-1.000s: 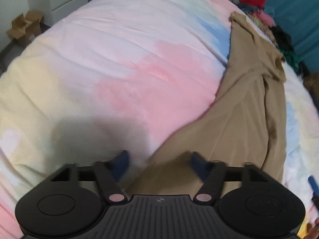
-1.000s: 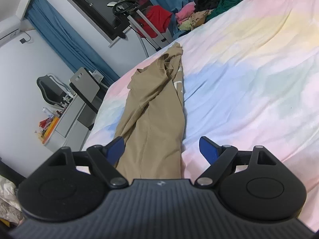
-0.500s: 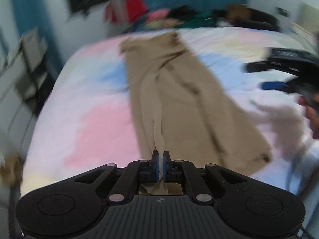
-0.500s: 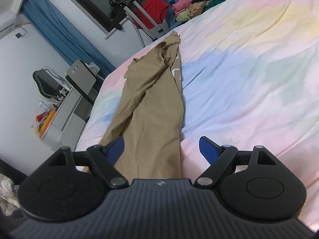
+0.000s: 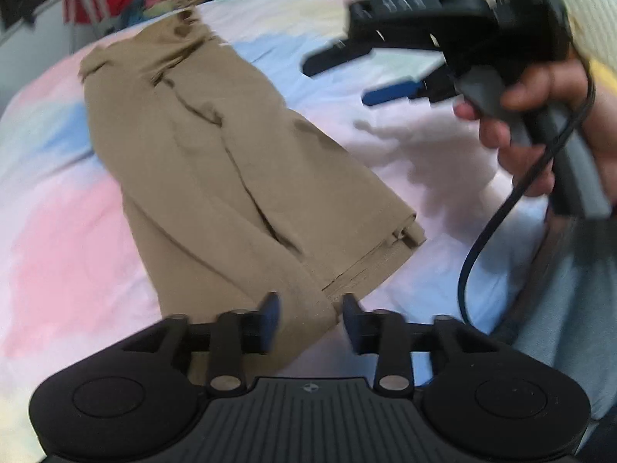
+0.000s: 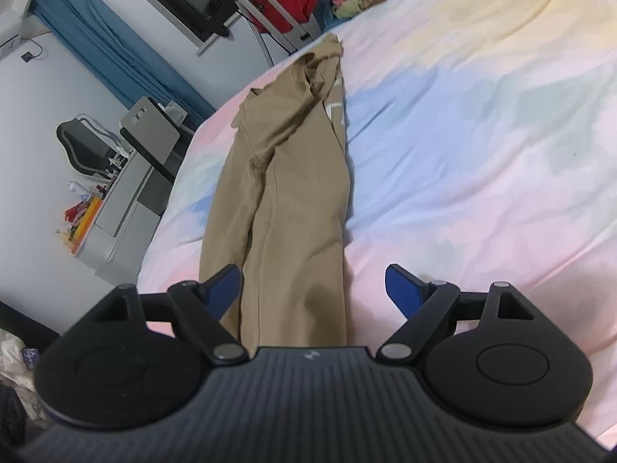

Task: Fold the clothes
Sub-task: 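Grasp the strip's end with the left gripper and pull it straight, then open the left gripper and bring both grippers to the strip's hem end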

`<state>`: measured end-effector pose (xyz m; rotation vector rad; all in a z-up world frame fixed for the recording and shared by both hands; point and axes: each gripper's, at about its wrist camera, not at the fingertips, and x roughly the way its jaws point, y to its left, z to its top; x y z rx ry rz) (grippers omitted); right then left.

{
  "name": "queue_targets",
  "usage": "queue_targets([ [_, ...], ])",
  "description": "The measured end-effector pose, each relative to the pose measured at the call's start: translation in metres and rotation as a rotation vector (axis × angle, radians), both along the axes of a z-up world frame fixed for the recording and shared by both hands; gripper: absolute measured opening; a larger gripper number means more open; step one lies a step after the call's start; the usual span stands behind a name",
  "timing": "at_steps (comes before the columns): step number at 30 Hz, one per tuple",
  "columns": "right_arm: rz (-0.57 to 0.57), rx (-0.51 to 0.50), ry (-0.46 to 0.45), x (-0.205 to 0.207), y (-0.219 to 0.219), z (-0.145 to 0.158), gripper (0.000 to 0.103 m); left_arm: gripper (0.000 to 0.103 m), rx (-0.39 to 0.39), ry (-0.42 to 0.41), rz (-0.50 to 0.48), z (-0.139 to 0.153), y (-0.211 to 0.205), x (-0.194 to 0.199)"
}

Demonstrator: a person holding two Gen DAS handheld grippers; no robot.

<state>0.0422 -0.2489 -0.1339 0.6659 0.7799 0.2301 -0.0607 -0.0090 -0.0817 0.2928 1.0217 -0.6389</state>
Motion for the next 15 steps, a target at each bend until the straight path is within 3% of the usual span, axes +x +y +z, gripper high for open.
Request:
queue_targets([
  [3, 0.013, 0.03, 0.026, 0.001, 0.0, -0.005, 0.084, 0.056, -0.179, 0.066, 0.12, 0.009, 0.028, 0.017],
  [5, 0.026, 0.06, 0.043, 0.001, -0.001, -0.011, 0.084, 0.072, -0.279, 0.062, 0.238, 0.013, 0.052, 0.028],
  [7, 0.02, 0.089, 0.075, 0.002, -0.004, -0.018, 0.084, 0.075, -0.333, 0.041, 0.362, 0.013, 0.073, 0.04],
  [11, 0.019, 0.195, 0.137, 0.003, -0.01, -0.037, 0.085, 0.076, -0.512, 0.119, 0.564, -0.009, 0.107, 0.067],
  [15, 0.019, 0.25, 0.179, 0.001, -0.013, -0.052, 0.083, 0.073, -0.501, 0.223, 0.673, -0.042, 0.118, 0.085],
])
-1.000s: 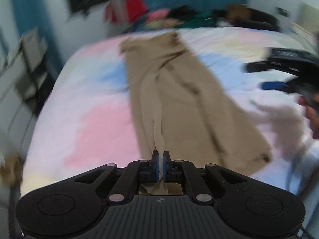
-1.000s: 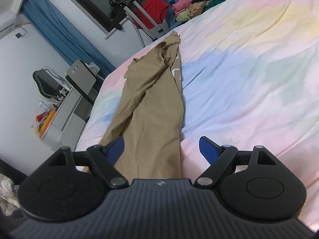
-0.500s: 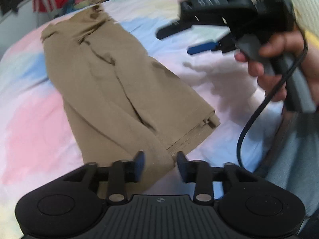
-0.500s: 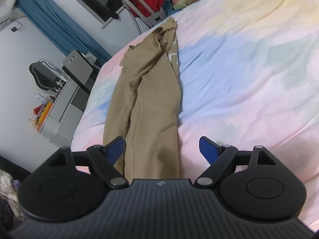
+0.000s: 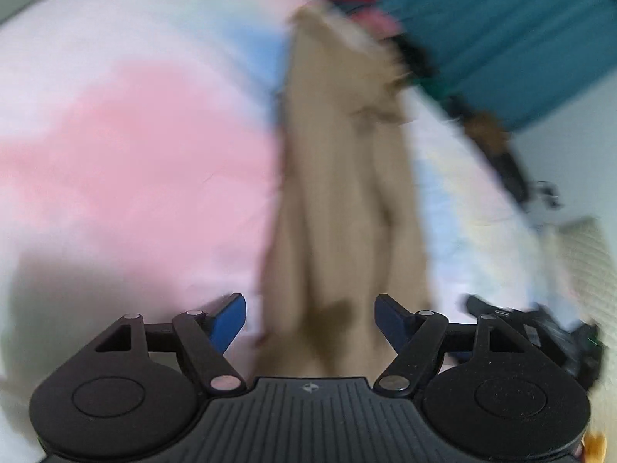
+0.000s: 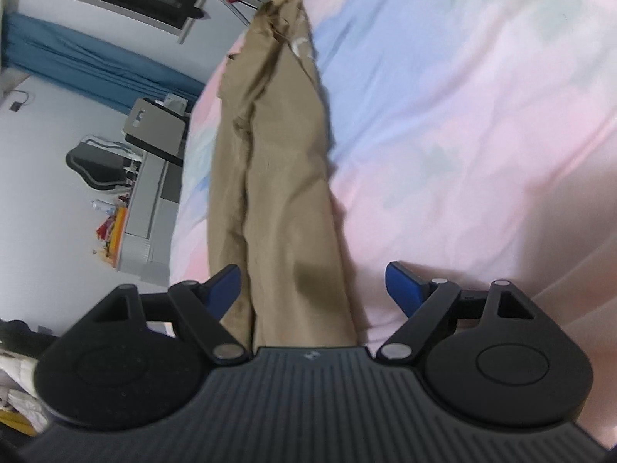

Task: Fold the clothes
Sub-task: 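Open the left gripper and bring both grippers to the strip's hem end, then grasp the hem end with both grippers and fold it up toward the collar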

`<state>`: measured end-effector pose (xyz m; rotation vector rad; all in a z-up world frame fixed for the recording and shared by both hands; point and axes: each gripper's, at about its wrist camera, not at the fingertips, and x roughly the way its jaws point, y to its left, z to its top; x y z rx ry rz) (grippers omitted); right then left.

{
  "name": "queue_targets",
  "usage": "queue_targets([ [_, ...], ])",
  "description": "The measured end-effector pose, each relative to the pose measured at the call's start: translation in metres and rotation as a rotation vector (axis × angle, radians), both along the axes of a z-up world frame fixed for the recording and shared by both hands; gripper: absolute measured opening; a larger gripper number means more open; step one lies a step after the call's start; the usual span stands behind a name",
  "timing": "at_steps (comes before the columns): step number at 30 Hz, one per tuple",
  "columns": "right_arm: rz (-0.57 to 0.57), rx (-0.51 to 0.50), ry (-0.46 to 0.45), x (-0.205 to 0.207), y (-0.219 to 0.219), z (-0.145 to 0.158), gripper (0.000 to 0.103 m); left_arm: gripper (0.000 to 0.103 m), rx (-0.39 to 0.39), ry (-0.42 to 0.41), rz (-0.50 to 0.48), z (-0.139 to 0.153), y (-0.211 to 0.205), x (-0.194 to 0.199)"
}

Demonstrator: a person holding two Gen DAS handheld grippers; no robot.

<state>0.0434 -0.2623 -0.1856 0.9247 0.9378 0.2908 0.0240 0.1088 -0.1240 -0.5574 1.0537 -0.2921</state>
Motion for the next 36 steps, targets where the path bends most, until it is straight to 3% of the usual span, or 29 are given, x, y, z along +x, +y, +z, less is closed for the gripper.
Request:
queue_targets([
  [4, 0.013, 0.002, 0.0, 0.0, 0.003, 0.0, 0.083, 0.075, -0.006, -0.006, -0.009, 0.003, 0.001, -0.001],
  [5, 0.021, 0.008, -0.001, -0.001, 0.004, 0.0, 0.077, 0.075, -0.017, -0.01, -0.008, 0.002, 0.002, -0.003],
  [11, 0.099, 0.055, 0.007, -0.01, 0.02, -0.002, 0.077, 0.073, -0.099, 0.008, -0.048, -0.009, -0.001, -0.013],
  [16, 0.126, 0.023, 0.022, -0.03, 0.031, 0.0, 0.069, 0.062, -0.142, 0.045, -0.121, -0.017, -0.012, -0.024],
  [19, 0.152, 0.033, 0.042, -0.04, 0.036, -0.001, 0.068, 0.051, -0.1, 0.087, -0.17, -0.021, -0.023, -0.029],
  [22, 0.173, -0.019, 0.054, -0.049, 0.045, 0.0, 0.053, 0.033, -0.063, 0.088, -0.176, -0.023, -0.028, -0.033],
  [23, 0.173, -0.037, 0.06, -0.051, 0.046, -0.001, 0.041, 0.022, -0.063, 0.086, -0.166, -0.024, -0.025, -0.037],
  [24, 0.17, -0.054, 0.067, -0.052, 0.047, -0.002, 0.022, 0.016, -0.065, 0.083, -0.155, -0.024, -0.023, -0.038],
  [25, 0.167, -0.071, 0.075, -0.054, 0.047, -0.002, 0.017, 0.015, -0.067, 0.072, -0.144, -0.023, -0.023, -0.039],
  [29, 0.132, -0.081, 0.015, -0.06, 0.041, 0.009, 0.014, 0.009, -0.108, -0.055, -0.08, -0.009, -0.012, -0.049],
  [32, 0.099, -0.083, -0.078, -0.068, 0.037, 0.026, 0.014, 0.009, -0.236, -0.235, 0.019, 0.008, 0.011, -0.07],
  [36, 0.07, -0.047, -0.174, -0.079, 0.031, 0.051, 0.014, 0.008, -0.362, -0.334, 0.078, 0.018, 0.026, -0.086],
])
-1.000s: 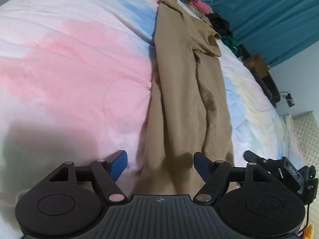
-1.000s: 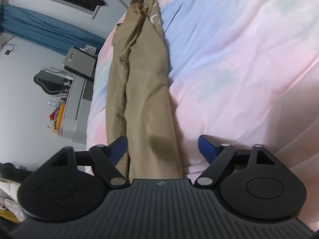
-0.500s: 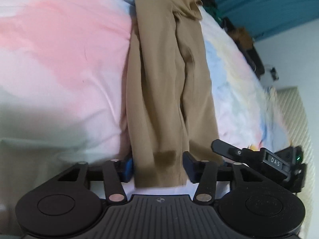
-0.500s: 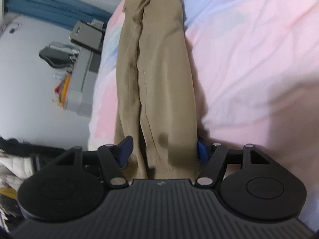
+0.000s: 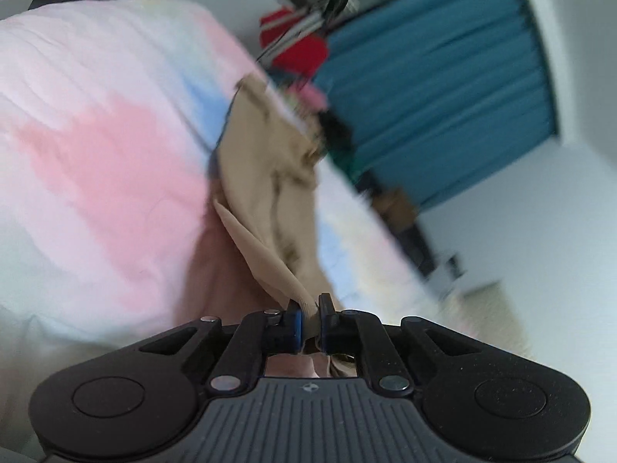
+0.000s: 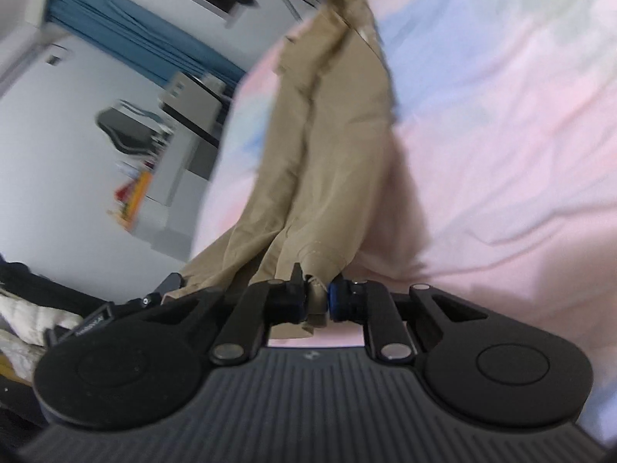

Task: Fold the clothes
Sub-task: 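Grasp the hem end with both grippers and fold it up toward the collar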

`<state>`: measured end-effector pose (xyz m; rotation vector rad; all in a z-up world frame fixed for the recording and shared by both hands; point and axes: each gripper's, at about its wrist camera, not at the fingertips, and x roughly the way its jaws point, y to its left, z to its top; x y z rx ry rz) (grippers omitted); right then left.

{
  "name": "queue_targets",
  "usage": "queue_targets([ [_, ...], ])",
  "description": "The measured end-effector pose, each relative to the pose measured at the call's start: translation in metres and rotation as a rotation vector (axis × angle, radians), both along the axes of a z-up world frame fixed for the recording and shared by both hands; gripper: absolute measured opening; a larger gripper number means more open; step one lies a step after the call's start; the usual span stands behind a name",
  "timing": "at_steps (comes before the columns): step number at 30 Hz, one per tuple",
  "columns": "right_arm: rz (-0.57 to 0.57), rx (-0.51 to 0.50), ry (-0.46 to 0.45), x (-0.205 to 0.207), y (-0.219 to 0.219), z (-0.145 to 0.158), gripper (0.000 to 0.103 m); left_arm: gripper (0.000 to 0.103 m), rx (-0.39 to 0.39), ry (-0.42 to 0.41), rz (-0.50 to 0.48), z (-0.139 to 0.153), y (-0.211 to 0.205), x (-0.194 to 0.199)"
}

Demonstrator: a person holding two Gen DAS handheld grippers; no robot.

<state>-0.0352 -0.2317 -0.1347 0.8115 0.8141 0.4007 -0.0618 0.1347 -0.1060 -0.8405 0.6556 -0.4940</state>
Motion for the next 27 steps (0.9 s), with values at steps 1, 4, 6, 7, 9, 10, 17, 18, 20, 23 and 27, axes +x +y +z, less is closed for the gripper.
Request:
queue_targets([
  [1, -0.01, 0.011, -0.021, -0.002, -0.002, 0.007, 0.014, 0.008, -0.011, -0.019, 0.004, 0.004, 0.001, -0.003],
  [4, -0.034, 0.027, -0.095, -0.008, -0.008, 0.031, 0.013, 0.006, -0.06, -0.075, 0.018, 0.017, 0.003, -0.013],
  [6, -0.045, 0.026, -0.149, -0.014, -0.009, 0.05, 0.013, 0.005, -0.086, -0.103, 0.027, 0.025, 0.002, -0.021],
  [7, -0.045, 0.028, -0.171, -0.017, -0.01, 0.059, 0.013, 0.005, -0.089, -0.119, 0.029, 0.032, 0.001, -0.027],
  [9, -0.039, 0.033, -0.215, -0.025, -0.011, 0.074, 0.013, 0.005, -0.084, -0.159, 0.026, 0.044, 0.006, -0.044],
  [10, -0.03, 0.03, -0.236, -0.031, -0.012, 0.081, 0.013, 0.005, -0.075, -0.18, 0.026, 0.051, 0.005, -0.053],
  [17, 0.047, 0.019, -0.262, -0.091, -0.014, 0.089, 0.013, 0.005, 0.023, -0.245, 0.036, 0.077, -0.005, -0.135],
  [18, 0.054, 0.019, -0.247, -0.097, -0.011, 0.086, 0.013, 0.005, 0.034, -0.247, 0.029, 0.077, -0.006, -0.144],
  [20, 0.059, 0.037, -0.219, -0.106, -0.012, 0.08, 0.013, 0.005, 0.059, -0.234, 0.037, 0.075, -0.01, -0.154],
  [23, 0.049, 0.064, -0.208, -0.107, -0.017, 0.078, 0.013, 0.005, 0.101, -0.24, 0.048, 0.074, -0.018, -0.162],
  [27, 0.016, 0.073, -0.233, -0.093, -0.018, 0.086, 0.013, 0.005, 0.107, -0.252, 0.049, 0.085, -0.023, -0.149],
])
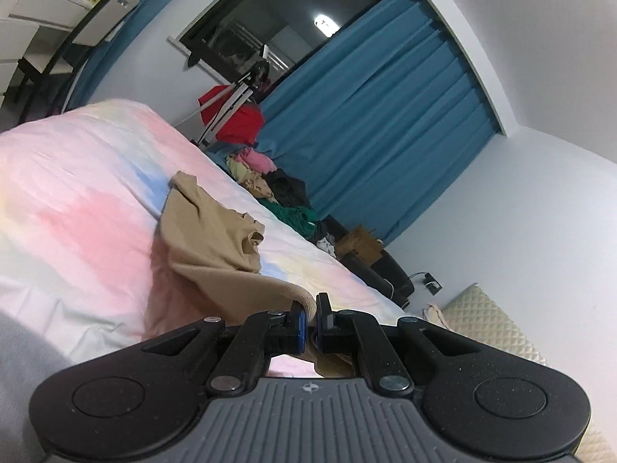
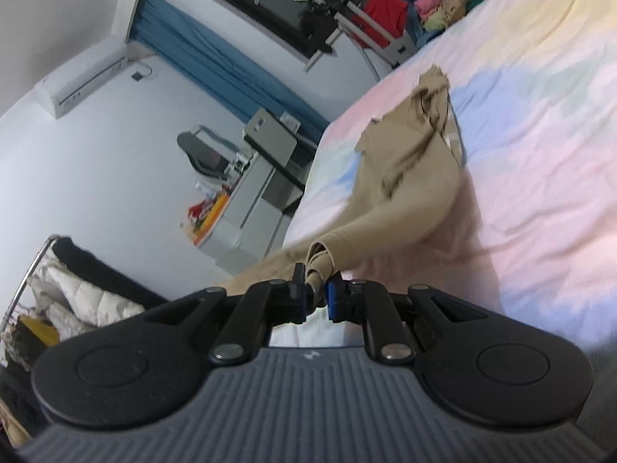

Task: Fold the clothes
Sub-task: 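Grasp the hem end with both grippers and fold it up toward the collar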

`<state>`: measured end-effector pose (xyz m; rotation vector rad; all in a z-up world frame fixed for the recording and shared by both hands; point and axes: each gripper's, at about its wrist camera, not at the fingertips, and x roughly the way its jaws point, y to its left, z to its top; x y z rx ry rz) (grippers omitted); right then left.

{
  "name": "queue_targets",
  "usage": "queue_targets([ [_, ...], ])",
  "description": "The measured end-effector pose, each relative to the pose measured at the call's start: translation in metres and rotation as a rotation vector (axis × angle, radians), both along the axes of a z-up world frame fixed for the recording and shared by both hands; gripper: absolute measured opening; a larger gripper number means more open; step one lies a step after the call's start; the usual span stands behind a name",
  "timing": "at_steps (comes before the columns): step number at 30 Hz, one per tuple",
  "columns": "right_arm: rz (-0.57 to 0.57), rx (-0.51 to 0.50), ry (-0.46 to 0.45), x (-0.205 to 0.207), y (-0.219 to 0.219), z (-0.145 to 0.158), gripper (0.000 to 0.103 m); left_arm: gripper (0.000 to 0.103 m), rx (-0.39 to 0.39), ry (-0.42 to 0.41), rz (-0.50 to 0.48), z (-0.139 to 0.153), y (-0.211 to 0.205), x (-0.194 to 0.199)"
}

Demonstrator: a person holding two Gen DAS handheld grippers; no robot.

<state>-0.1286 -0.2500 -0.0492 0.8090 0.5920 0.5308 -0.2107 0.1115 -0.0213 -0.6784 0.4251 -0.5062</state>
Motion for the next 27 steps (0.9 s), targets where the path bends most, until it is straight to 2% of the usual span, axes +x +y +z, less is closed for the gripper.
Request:
queue_targets([
  [5, -0.035, 0.007, -0.021, 0.047, 0.002, 0.015, 0.013, 0.005, -0.021, -0.004, 0.039, 0.018, -0.003, 0.047],
  [10, -0.067, -0.025, -0.031, 0.098, 0.006, 0.025, 0.013, 0.006, 0.007, -0.009, 0.08, 0.032, -0.013, 0.108],
  [14, -0.091, -0.045, -0.017, 0.142, 0.01, 0.02, 0.013, 0.006, 0.045, 0.011, 0.107, 0.032, -0.021, 0.165],
  [20, -0.124, -0.081, 0.041, 0.203, 0.019, -0.011, 0.013, 0.006, 0.14, 0.057, 0.135, 0.012, -0.041, 0.253],
  [27, -0.126, -0.132, 0.121, 0.265, 0.027, -0.063, 0.013, 0.007, 0.263, 0.108, 0.146, -0.046, -0.053, 0.32],
])
